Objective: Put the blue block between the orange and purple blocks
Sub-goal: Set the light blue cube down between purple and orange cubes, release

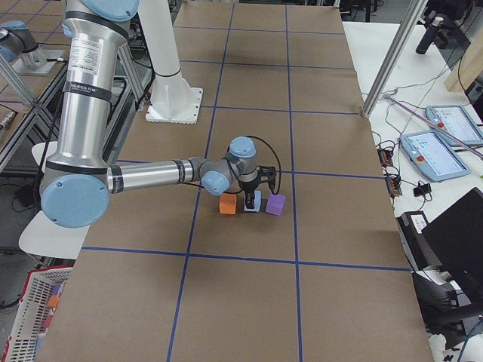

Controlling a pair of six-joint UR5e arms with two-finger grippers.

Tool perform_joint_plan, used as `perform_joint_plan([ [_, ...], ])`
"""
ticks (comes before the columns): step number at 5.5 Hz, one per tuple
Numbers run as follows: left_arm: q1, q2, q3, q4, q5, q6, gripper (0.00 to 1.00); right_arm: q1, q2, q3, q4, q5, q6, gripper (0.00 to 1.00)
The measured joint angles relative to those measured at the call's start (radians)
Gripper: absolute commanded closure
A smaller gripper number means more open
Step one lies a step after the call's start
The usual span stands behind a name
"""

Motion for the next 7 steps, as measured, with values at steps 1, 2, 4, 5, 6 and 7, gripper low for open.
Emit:
perform_joint_plan([
  [1, 0.0, 0.0, 0.0, 0.0, -0.001, 0.0, 0.0, -0.012, 0.001, -0.001, 0.001, -0.009, 0.001, 0.0],
  [2, -0.001, 0.0, 0.0, 0.0, -0.002, 0.0, 0.0, -0.013, -0.001, 0.003, 0.001, -0.013, 0.0, 0.0],
  [4, 0.0, 0.0, 0.001, 0.0, -0.003, 0.0, 0.0, 0.035, -0.027, 0.073, -0.011, 0.008, -0.014, 0.0],
  [5, 0.0, 0.0, 0.001, 0.0, -0.003, 0.001, 0.0, 0.135, -0.031, 0.1, -0.061, 0.064, -0.108, 0.0],
  [6, -0.001, 0.0, 0.001, 0.0, -0.003, 0.002, 0.0, 0.277, -0.03, 0.104, -0.171, 0.136, -0.328, 0.0],
  [7, -0.001, 0.001, 0.001, 0.0, -0.003, 0.003, 0.0, 0.461, -0.027, 0.098, -0.364, 0.204, -0.669, 0.0],
])
